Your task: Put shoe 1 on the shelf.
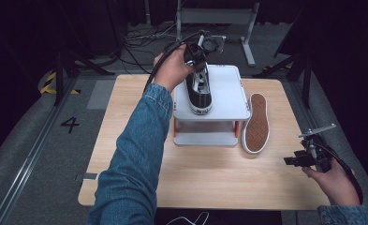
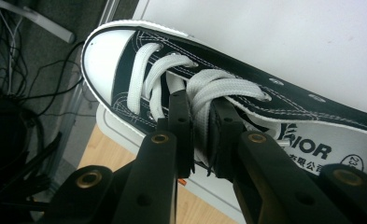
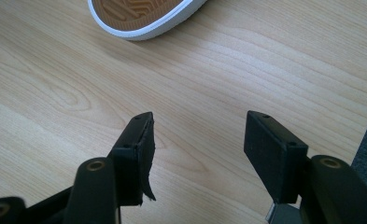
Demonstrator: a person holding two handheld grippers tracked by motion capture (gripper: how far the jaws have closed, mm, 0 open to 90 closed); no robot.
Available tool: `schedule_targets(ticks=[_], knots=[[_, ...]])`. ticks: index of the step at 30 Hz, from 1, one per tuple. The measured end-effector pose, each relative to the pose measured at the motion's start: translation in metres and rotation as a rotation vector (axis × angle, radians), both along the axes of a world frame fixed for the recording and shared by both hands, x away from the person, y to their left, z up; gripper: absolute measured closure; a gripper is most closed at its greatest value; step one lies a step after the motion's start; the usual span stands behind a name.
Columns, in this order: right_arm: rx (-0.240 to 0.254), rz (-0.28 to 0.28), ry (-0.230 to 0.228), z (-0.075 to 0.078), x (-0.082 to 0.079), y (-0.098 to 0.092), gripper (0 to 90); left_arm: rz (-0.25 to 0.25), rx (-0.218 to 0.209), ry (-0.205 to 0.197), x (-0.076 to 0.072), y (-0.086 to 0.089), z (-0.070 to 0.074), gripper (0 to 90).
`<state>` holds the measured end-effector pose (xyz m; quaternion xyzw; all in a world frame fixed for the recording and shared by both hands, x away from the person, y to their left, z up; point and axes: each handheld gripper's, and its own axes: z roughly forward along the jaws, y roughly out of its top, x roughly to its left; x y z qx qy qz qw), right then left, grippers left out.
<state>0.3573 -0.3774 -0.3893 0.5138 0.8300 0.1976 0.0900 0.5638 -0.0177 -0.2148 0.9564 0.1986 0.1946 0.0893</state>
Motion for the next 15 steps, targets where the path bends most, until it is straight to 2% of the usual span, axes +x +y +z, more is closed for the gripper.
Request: schedule_targets(ticks=[1,3,4,5,7,9,11,12,13,15], knots=[[0.001,-0.002,0.003,0.0,0.0,0.0,44.1,-0.009,-0.007,0.009,0.001,0.0,-0.002,82.0],[0.0,0.002,-0.002,0.0,0.0,0.001,44.0,-0.012,-0.004,-0.003,0.0,-0.002,-0.003,81.6],[0.001,0.001,-0.001,0.0,0.0,0.002,43.9,-0.008,-0.013,0.003,-0.001,-0.003,-0.005,79.9],[0.0,0.002,-0.001,0.0,0.001,0.002,43.9,0.003,-0.024,0.004,-0.002,-0.004,-0.005,76.1],[-0.001,0.001,0.003,0.0,0.001,0.002,43.9,0.037,-0.056,-0.019,-0.005,0.0,-0.003,58.5],[0.001,0.007,-0.002,0.0,0.002,0.003,43.9,0.067,-0.117,-0.011,-0.01,0.008,0.005,50.6],[0.002,0.01,-0.001,0.001,0.004,0.006,43.9,0.073,-0.134,-0.005,-0.013,0.011,0.008,47.6],[0.0,0.015,-0.001,0.0,0.005,0.006,43.8,0.077,-0.157,0.012,-0.022,0.017,0.013,46.6],[0.0,0.015,-0.001,0.0,0.005,0.006,43.8,0.077,-0.157,0.012,-0.022,0.017,0.013,45.0],[-0.002,0.019,-0.002,0.0,0.007,0.009,43.8,0.057,-0.167,0.036,-0.035,0.024,0.017,43.7]])
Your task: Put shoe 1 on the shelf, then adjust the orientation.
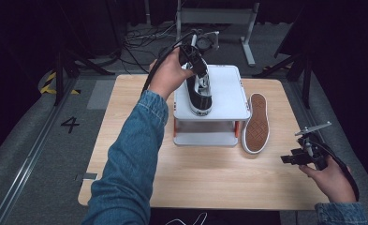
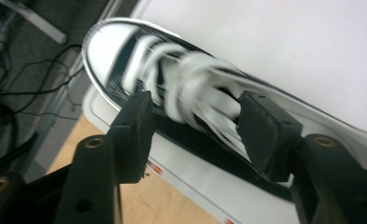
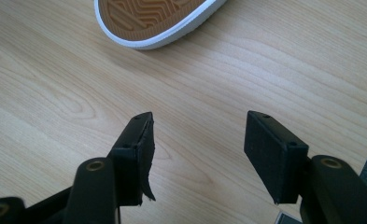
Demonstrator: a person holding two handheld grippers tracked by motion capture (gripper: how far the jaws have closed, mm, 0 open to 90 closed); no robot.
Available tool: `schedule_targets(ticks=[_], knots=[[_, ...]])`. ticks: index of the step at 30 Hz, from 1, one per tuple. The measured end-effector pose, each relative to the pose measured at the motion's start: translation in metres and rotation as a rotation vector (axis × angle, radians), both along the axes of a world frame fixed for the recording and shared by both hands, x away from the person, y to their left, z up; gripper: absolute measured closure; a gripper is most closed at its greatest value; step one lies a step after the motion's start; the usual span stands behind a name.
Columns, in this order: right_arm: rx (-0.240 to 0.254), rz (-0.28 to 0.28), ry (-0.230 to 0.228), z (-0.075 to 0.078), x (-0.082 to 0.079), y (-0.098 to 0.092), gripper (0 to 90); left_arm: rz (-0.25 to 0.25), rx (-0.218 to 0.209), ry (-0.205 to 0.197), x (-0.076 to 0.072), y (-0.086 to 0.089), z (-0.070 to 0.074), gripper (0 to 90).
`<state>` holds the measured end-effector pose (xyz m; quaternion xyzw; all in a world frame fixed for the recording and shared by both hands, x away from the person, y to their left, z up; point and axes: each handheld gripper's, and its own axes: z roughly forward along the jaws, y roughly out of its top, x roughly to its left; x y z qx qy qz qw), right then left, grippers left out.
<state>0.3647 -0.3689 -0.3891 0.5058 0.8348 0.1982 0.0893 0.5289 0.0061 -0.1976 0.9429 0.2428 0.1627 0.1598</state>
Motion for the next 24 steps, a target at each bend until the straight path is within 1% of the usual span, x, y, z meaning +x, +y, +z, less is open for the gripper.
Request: schedule_targets(ticks=[1,3,6,7,8,9,10,11,12,14,15,16,17,18,19,20,21,22,24], knots=[[-0.003,0.005,-0.003,0.0,0.001,0.001,43.8,-0.002,-0.013,0.008,-0.006,0.004,0.001,42.7],[0.0,0.004,-0.008,0.002,0.003,0.004,43.8,0.01,-0.041,0.024,-0.02,0.015,0.005,40.5],[-0.006,0.016,-0.02,0.003,0.007,0.008,43.8,0.03,-0.108,0.046,-0.043,0.038,0.005,37.4],[-0.011,0.021,-0.026,0.004,0.008,0.009,43.9,0.03,-0.114,0.05,-0.051,0.044,0.003,36.5],[-0.014,0.024,-0.031,0.004,0.01,0.01,44.2,0.019,-0.121,0.057,-0.06,0.052,-0.001,36.0],[-0.013,0.029,-0.038,0.005,0.013,0.011,44.0,0.01,-0.127,0.066,-0.064,0.056,-0.004,35.7],[-0.009,0.031,-0.042,0.005,0.014,0.012,44.1,0.018,-0.139,0.081,-0.072,0.063,-0.01,35.4],[-0.003,0.034,-0.044,0.006,0.017,0.013,45.1,0.026,-0.128,0.087,-0.079,0.069,-0.015,34.1],[-0.002,0.048,-0.049,0.007,0.02,0.015,46.5,0.041,-0.124,0.08,-0.086,0.074,-0.02,33.3],[0.007,0.059,-0.055,0.008,0.024,0.017,46.7,0.075,-0.124,0.068,-0.095,0.083,-0.026,31.4],[0.022,0.059,-0.054,0.009,0.026,0.017,47.9,0.098,-0.131,0.072,-0.1,0.09,-0.031,31.4],[0.041,0.057,-0.049,0.009,0.028,0.017,48.6,0.108,-0.143,0.071,-0.104,0.095,-0.034,32.0],[0.047,0.058,-0.053,0.01,0.029,0.018,49.1,0.122,-0.164,0.075,-0.107,0.099,-0.038,32.8],[0.047,0.058,-0.053,0.01,0.029,0.018,49.1,0.122,-0.164,0.075,-0.107,0.099,-0.038,33.8],[0.05,0.059,-0.058,0.01,0.031,0.018,50.4,0.13,-0.171,0.08,-0.11,0.104,-0.042,33.8],[0.064,0.059,-0.052,0.01,0.032,0.018,50.8,0.131,-0.18,0.093,-0.112,0.108,-0.045,35.4],[0.066,0.064,-0.05,0.01,0.034,0.018,50.5,0.126,-0.19,0.108,-0.114,0.112,-0.048,36.1],[0.066,0.061,-0.051,0.009,0.036,0.018,50.5,0.124,-0.201,0.117,-0.117,0.115,-0.051,36.0],[0.068,0.057,-0.038,0.009,0.041,0.018,50.6,0.14,-0.217,0.127,-0.122,0.123,-0.058,35.0]])
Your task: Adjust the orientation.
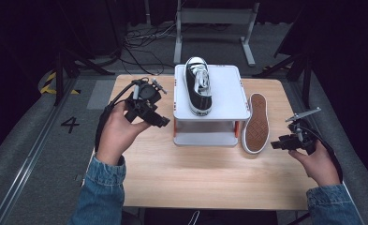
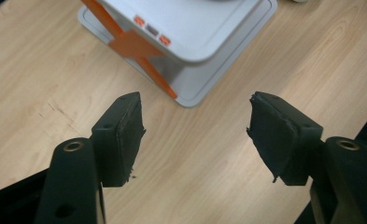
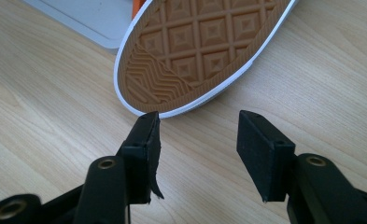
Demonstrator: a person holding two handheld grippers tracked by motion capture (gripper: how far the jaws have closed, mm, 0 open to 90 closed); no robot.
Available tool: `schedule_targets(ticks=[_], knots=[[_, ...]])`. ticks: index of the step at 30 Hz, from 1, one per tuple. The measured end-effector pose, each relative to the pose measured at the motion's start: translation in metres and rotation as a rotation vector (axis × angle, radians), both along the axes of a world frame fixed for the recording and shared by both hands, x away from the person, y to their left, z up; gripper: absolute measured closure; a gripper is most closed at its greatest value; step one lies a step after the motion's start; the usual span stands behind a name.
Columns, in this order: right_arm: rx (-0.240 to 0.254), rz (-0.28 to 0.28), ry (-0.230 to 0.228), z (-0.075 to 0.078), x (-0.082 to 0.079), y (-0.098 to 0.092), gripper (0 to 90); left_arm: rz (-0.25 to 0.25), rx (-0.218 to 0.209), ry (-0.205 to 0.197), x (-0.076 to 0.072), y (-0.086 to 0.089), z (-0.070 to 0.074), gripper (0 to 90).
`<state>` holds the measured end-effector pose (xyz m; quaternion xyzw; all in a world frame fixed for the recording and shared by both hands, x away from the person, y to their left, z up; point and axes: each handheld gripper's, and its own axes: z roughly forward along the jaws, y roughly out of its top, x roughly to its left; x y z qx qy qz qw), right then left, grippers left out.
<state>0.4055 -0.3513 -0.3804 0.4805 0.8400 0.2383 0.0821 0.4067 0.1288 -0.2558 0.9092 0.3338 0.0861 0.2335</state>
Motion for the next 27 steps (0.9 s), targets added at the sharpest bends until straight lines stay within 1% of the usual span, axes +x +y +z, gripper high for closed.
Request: schedule_targets(ticks=[2,3,4,5,6,7,8,11,12,13,14,15,16,17,19,21,22,23,24,26,27], knots=[[-0.001,-0.005,-0.001,0.0,0.002,0.0,52.8,-0.002,-0.024,0.015,-0.005,0.007,-0.009,34.9],[0.001,0.0,0.003,0.001,0.004,0.0,57.3,-0.007,-0.035,0.024,-0.007,0.01,-0.013,34.5],[0.003,0.004,0.005,0.002,0.005,0.0,61.5,-0.01,-0.037,0.036,-0.007,0.012,-0.017,34.5],[-0.007,0.017,0.005,0.002,0.006,0.001,66.0,-0.01,-0.037,0.036,-0.007,0.012,-0.017,34.6],[-0.027,0.028,0.009,0.003,0.007,0.002,71.8,-0.007,-0.014,0.055,-0.006,0.012,-0.022,34.2],[-0.047,0.033,0.01,0.005,0.009,0.004,75.3,-0.006,-0.011,0.058,-0.005,0.013,-0.024,34.2],[-0.058,0.036,0.0,0.006,0.011,0.005,77.1,-0.005,-0.008,0.071,-0.004,0.015,-0.027,34.2],[-0.055,0.031,-0.008,0.011,0.02,0.009,82.6,0.027,0.021,0.089,0.0,0.02,-0.036,34.1],[-0.055,0.031,-0.008,0.011,0.02,0.009,82.6,0.027,0.021,0.089,0.0,0.02,-0.036,33.9],[-0.066,0.023,-0.017,0.012,0.023,0.01,84.5,0.039,0.03,0.095,0.002,0.022,-0.039,33.9],[-0.065,0.022,-0.026,0.013,0.029,0.011,85.7,0.047,0.027,0.1,0.002,0.024,-0.04,33.9],[-0.062,0.02,-0.03,0.014,0.033,0.012,86.5,0.047,0.021,0.097,0.002,0.026,-0.041,33.9],[-0.058,0.014,-0.028,0.014,0.039,0.014,87.9,0.047,0.024,0.092,0.002,0.028,-0.041,33.9],[-0.065,0.008,-0.029,0.013,0.044,0.016,88.9,0.052,0.018,0.091,0.001,0.029,-0.042,33.9],[-0.082,0.003,-0.024,0.009,0.054,0.019,90.0,0.056,0.018,0.086,0.001,0.032,-0.041,33.9],[-0.089,-0.008,-0.008,0.003,0.063,0.023,90.0,0.064,0.016,0.085,0.001,0.032,-0.042,33.7],[-0.09,-0.011,-0.003,0.001,0.066,0.024,90.0,0.06,0.028,0.082,0.001,0.032,-0.043,33.4],[-0.089,-0.018,0.008,-0.003,0.07,0.025,90.0,0.059,0.024,0.085,0.001,0.032,-0.043,33.1],[-0.089,-0.019,0.01,-0.004,0.072,0.026,90.0,0.058,0.03,0.085,0.001,0.031,-0.044,32.6],[-0.069,-0.027,0.019,-0.008,0.074,0.026,90.0,0.062,0.041,0.085,0.001,0.03,-0.046,30.8],[-0.062,-0.03,0.015,-0.009,0.074,0.026,90.0,0.062,0.043,0.088,0.001,0.03,-0.047,30.2]])
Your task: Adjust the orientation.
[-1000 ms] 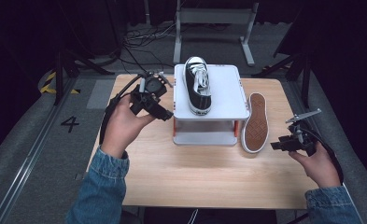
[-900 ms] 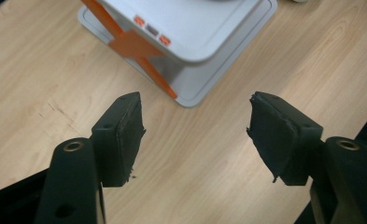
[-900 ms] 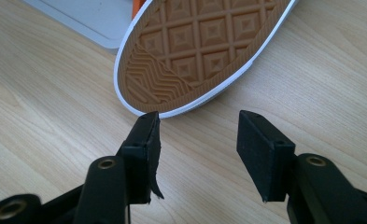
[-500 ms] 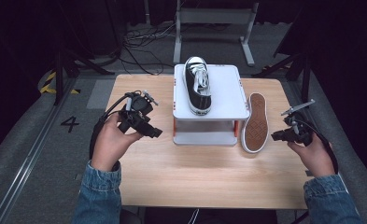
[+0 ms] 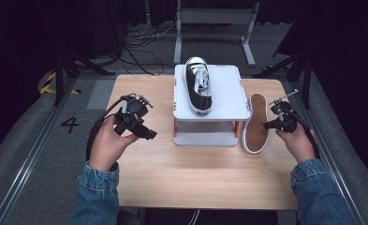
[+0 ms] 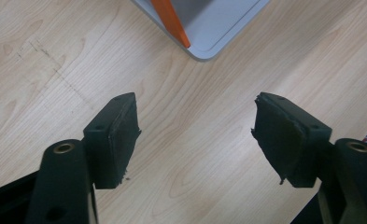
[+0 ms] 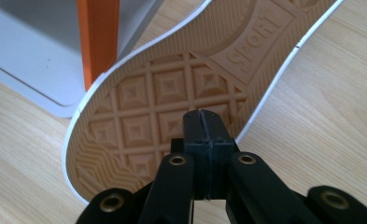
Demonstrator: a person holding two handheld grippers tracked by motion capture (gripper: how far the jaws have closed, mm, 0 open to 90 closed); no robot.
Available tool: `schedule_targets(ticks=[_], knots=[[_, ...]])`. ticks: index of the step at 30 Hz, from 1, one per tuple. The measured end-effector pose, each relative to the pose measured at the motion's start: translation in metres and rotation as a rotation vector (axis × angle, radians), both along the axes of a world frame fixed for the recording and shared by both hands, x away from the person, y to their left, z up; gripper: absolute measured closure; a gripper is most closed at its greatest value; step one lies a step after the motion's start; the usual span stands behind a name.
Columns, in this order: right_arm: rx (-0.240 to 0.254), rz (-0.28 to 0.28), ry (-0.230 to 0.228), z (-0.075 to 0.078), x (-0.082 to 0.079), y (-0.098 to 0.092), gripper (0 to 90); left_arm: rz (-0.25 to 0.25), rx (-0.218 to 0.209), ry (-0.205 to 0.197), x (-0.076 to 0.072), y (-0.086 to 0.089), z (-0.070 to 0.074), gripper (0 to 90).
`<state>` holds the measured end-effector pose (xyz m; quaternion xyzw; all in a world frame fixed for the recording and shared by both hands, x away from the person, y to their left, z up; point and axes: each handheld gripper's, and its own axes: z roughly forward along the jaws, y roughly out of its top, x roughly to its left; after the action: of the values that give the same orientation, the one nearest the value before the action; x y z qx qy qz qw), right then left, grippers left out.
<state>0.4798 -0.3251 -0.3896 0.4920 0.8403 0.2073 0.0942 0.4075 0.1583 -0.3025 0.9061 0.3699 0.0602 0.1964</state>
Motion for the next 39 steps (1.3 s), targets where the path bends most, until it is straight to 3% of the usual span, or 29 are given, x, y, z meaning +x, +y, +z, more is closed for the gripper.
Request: schedule_targets(ticks=[2,8,13,17,22,26,31,32,33,36,39], knots=[[0.002,-0.008,-0.007,-0.003,0.001,-0.001,90.0,-0.001,0.006,0.013,0.001,-0.001,-0.001,29.2],[-0.021,-0.042,0.038,-0.016,0.005,-0.01,89.2,0.004,0.003,0.012,0.001,-0.001,-0.002,28.9],[-0.02,-0.105,0.061,-0.029,0.005,-0.026,88.3,0.005,0.004,0.015,0.001,-0.001,-0.003,28.4],[0.012,-0.159,0.069,-0.033,0.006,-0.041,81.1,0.007,0.005,0.019,0.002,-0.001,-0.004,29.3],[-0.025,-0.163,0.068,-0.032,0.006,-0.043,76.8,0.016,0.002,0.025,0.005,0.002,-0.007,29.3],[-0.035,-0.153,0.05,-0.024,0.004,-0.041,75.3,0.01,0.002,0.019,0.003,0.0,-0.006,29.3],[-0.04,-0.114,-0.064,0.013,0.001,-0.026,76.0,0.004,0.007,0.02,0.002,-0.003,-0.006,29.3],[-0.04,-0.114,-0.064,0.013,0.001,-0.026,76.0,0.004,0.007,0.02,0.002,-0.003,-0.006,29.2],[-0.017,-0.101,-0.102,0.026,0.0,-0.017,76.0,0.005,0.01,0.022,0.002,-0.003,-0.006,29.1],[-0.033,-0.06,-0.115,0.031,0.001,-0.003,77.0,-0.002,0.012,0.022,0.002,-0.004,-0.007,29.1],[-0.069,-0.047,-0.091,0.026,0.004,0.003,77.5,-0.006,0.018,0.025,0.002,-0.005,-0.007,29.2]])
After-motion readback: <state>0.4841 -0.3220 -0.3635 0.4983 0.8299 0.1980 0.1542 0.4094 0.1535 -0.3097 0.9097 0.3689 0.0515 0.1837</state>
